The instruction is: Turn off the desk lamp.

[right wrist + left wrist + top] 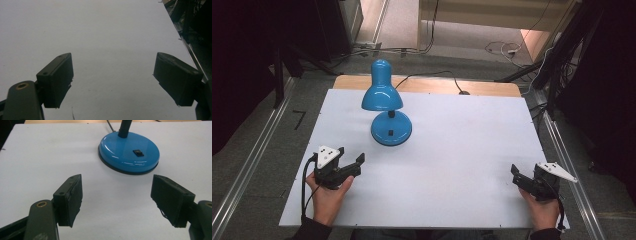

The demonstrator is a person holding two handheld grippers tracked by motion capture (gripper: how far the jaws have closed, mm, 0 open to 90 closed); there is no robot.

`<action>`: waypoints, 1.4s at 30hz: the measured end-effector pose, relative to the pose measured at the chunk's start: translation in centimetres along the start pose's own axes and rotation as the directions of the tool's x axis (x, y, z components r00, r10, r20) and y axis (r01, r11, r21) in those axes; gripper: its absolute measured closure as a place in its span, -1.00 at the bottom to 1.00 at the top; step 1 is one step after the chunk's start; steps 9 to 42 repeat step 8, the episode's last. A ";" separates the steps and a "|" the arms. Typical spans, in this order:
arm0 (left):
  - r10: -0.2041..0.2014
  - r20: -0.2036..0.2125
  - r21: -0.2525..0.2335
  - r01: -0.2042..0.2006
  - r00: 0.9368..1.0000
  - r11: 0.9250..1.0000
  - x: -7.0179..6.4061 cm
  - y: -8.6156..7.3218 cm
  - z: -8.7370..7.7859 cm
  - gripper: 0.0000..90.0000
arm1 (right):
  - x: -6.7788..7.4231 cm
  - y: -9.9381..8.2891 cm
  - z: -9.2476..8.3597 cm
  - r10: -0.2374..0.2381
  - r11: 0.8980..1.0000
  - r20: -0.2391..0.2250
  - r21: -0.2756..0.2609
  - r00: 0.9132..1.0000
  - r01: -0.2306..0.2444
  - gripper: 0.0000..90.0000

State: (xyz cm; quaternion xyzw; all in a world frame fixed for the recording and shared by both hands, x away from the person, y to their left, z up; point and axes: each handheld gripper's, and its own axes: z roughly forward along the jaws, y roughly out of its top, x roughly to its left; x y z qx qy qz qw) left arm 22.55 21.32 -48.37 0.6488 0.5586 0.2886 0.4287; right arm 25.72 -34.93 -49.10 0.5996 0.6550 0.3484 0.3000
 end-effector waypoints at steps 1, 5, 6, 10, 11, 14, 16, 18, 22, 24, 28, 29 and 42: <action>0.004 -0.002 0.002 -0.004 1.000 1.000 0.1 -0.1 -0.1 -0.41 | 0.0 0.0 0.0 -0.001 1.000 0.001 0.000 1.000 0.001 -0.67; 0.003 -0.023 0.011 -0.003 1.000 1.000 0.5 -0.6 -0.6 -0.42 | 0.0 0.0 0.0 0.000 1.000 0.002 0.000 1.000 0.000 -0.68; -0.004 -0.034 0.011 0.004 0.999 1.000 0.6 -0.7 -0.8 -0.42 | -0.1 0.0 0.0 0.003 1.000 0.002 0.000 1.000 -0.003 -0.68; -0.025 -0.065 0.012 0.026 0.998 1.000 1.1 -0.9 -0.9 -0.43 | -0.1 0.0 -0.1 0.004 1.000 0.004 -0.004 1.000 -0.004 -0.68; -0.025 -0.065 0.012 0.026 0.998 1.000 1.1 -0.9 -0.9 -0.43 | -0.1 0.0 -0.1 0.004 1.000 0.004 -0.004 1.000 -0.004 -0.68; -0.025 -0.065 0.012 0.026 0.998 1.000 1.1 -0.9 -0.9 -0.43 | -0.1 0.0 -0.1 0.004 1.000 0.004 -0.004 1.000 -0.004 -0.68; -0.025 -0.065 0.012 0.026 0.998 1.000 1.1 -0.9 -0.9 -0.43 | -0.1 0.0 -0.1 0.004 1.000 0.004 -0.004 1.000 -0.004 -0.68; -0.025 -0.065 0.012 0.026 0.998 1.000 1.1 -0.9 -0.9 -0.43 | -0.1 0.0 -0.1 0.004 1.000 0.004 -0.004 1.000 -0.004 -0.68; -0.025 -0.065 0.012 0.026 0.998 1.000 1.1 -0.9 -0.9 -0.43 | -0.1 0.0 -0.1 0.004 1.000 0.004 -0.004 1.000 -0.004 -0.68; -0.025 -0.065 0.012 0.026 0.998 1.000 1.1 -0.9 -0.9 -0.43 | -0.1 0.0 -0.1 0.004 1.000 0.004 -0.004 1.000 -0.004 -0.68; -0.025 -0.065 0.012 0.026 0.998 1.000 1.1 -0.9 -0.9 -0.43 | -0.1 0.0 -0.1 0.004 1.000 0.004 -0.004 1.000 -0.004 -0.68; -0.025 -0.065 0.012 0.026 0.998 1.000 1.1 -0.9 -0.9 -0.43 | -0.1 0.0 -0.1 0.004 1.000 0.004 -0.004 1.000 -0.004 -0.68; -0.025 -0.065 0.012 0.026 0.998 1.000 1.1 -0.9 -0.9 -0.43 | -0.1 0.0 -0.1 0.004 1.000 0.004 -0.004 1.000 -0.004 -0.68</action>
